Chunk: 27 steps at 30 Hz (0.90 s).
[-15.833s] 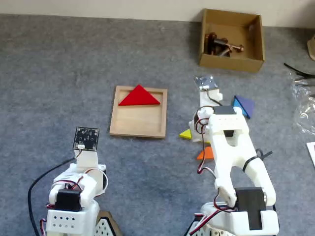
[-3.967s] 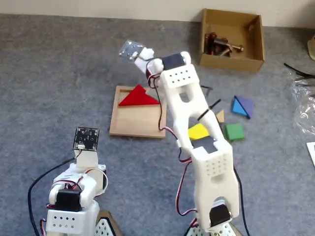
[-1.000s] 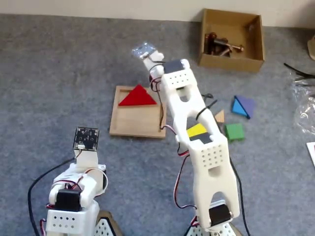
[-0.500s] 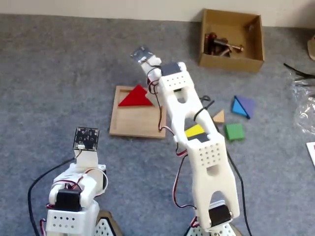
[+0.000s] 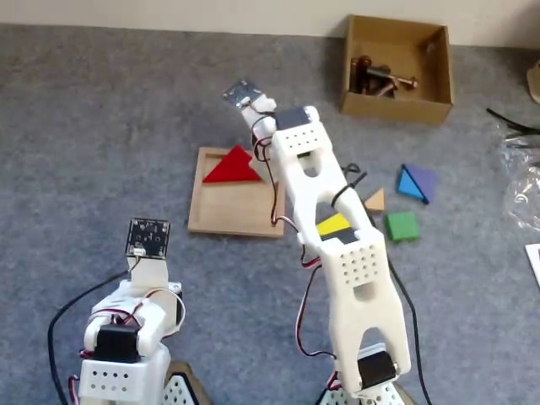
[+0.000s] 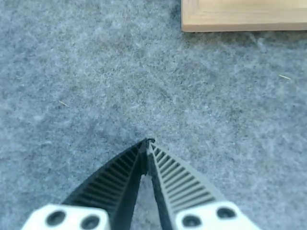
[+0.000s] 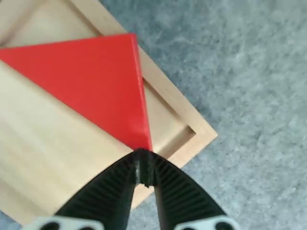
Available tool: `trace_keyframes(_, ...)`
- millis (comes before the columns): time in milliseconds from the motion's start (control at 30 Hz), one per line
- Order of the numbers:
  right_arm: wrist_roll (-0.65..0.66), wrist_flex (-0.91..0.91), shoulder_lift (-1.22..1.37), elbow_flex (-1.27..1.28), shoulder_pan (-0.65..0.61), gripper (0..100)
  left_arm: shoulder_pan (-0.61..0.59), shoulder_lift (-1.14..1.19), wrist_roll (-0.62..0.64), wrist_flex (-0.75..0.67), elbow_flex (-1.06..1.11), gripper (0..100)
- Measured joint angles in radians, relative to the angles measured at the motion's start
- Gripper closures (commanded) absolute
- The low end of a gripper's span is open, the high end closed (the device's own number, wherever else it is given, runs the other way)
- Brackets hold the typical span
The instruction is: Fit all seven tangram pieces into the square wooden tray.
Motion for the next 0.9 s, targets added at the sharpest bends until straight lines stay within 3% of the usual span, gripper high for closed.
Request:
trace_keyframes(367,-0.002,0.12,0.006,0.005,-0.078,99.3,0.0,0.0,0.0,0.0,0.0,99)
trace_keyframes(667,-0.002,0.14,0.006,0.005,-0.081,99.3,0.0,0.0,0.0,0.0,0.0,99)
trace_keyframes(900,-0.003,0.27,0.006,0.005,-0.083,99.3,0.0,0.0,0.0,0.0,0.0,99)
